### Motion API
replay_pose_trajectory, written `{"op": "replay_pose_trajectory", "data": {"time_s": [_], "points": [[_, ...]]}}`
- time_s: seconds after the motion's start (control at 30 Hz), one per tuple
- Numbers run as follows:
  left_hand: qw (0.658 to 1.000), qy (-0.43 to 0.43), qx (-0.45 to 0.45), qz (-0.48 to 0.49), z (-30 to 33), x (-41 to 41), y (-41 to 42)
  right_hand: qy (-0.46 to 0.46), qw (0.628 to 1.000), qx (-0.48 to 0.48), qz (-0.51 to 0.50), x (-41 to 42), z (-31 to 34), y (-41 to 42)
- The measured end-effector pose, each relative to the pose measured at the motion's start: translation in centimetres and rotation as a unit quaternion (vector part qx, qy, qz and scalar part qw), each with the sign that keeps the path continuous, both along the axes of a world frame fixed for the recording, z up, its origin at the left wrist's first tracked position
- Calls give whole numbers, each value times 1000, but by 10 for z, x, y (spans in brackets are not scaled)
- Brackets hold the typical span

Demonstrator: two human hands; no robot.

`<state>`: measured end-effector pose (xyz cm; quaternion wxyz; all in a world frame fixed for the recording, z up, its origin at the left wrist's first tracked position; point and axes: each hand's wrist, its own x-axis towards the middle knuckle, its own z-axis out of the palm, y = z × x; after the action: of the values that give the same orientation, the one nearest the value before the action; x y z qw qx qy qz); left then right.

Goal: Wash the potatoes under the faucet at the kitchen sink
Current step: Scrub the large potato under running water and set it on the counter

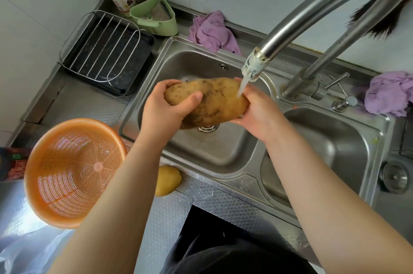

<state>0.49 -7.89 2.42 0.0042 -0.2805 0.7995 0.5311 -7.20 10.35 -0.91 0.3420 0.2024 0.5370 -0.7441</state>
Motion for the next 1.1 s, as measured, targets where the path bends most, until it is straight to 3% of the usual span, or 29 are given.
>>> {"op": "replay_pose_trajectory", "data": {"time_s": [0.1, 0.3, 0.53, 0.77, 0.93, 1.1], "points": [[999, 5, 35, 2, 0, 2, -9, 30, 999, -31, 28, 3, -2, 3], [999, 23, 12, -21, -5, 7, 1, -28, 997, 72, -27, -11, 1, -14], [992, 37, 117, 30, -6, 14, -18, 10, 997, -71, 36, 7, 10, -8], [997, 47, 54, -4, -12, 15, -9, -26, 998, 21, -47, -6, 17, -22], [986, 55, 150, 56, -12, 16, -13, 24, 994, -103, 40, 5, 21, -5], [994, 60, 93, 26, -13, 18, -6, 57, 997, -50, 11, 3, 23, -11]]}}
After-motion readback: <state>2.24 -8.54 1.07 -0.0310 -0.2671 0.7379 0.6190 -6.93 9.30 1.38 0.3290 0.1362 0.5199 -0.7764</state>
